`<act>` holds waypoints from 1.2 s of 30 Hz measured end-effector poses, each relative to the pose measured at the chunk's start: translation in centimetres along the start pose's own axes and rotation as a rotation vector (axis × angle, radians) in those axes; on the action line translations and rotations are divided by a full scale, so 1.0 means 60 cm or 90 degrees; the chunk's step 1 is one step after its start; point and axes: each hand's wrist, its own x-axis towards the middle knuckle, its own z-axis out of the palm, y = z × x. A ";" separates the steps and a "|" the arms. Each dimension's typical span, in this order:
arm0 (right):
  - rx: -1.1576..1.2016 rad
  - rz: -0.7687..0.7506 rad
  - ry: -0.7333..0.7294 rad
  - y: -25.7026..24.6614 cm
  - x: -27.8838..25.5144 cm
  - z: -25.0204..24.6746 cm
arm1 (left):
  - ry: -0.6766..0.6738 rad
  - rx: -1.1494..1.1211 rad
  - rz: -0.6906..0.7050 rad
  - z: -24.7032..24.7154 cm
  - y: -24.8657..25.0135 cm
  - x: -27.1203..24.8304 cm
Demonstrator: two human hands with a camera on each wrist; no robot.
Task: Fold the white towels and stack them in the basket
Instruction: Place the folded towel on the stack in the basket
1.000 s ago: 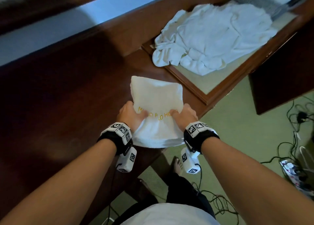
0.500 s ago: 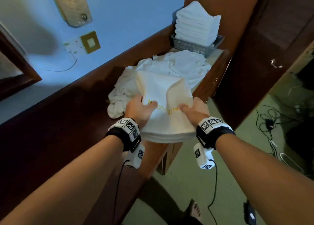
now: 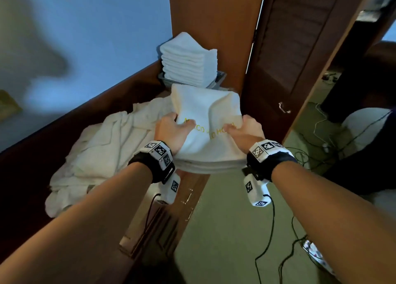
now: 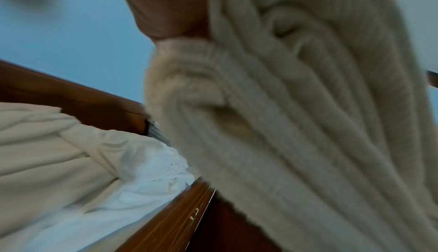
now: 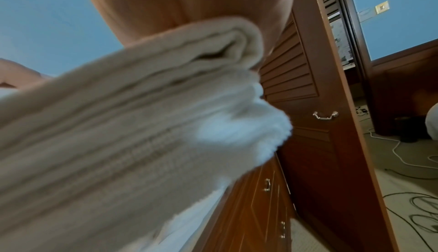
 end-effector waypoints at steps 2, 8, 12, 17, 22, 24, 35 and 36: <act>-0.013 0.003 0.010 0.010 0.045 -0.014 | -0.009 0.005 0.004 0.036 0.013 0.044; -0.037 0.008 0.030 0.019 0.201 -0.036 | -0.041 -0.005 0.017 0.131 0.030 0.193; -0.017 0.018 0.032 0.016 0.325 -0.028 | -0.057 -0.003 0.027 0.186 0.029 0.319; -0.052 0.007 0.018 -0.010 0.472 -0.018 | -0.060 0.016 0.029 0.229 0.028 0.456; -0.128 -0.070 0.010 -0.060 0.634 -0.011 | -0.080 0.068 0.029 0.243 0.052 0.599; -0.153 -0.099 0.009 -0.076 0.696 -0.008 | -0.083 0.071 0.034 0.245 0.060 0.642; -0.204 -0.306 0.014 -0.207 1.101 0.023 | 0.025 -0.009 0.033 0.294 0.106 0.905; -0.197 -0.325 0.012 -0.218 1.140 0.030 | 0.040 -0.004 0.029 0.305 0.109 0.929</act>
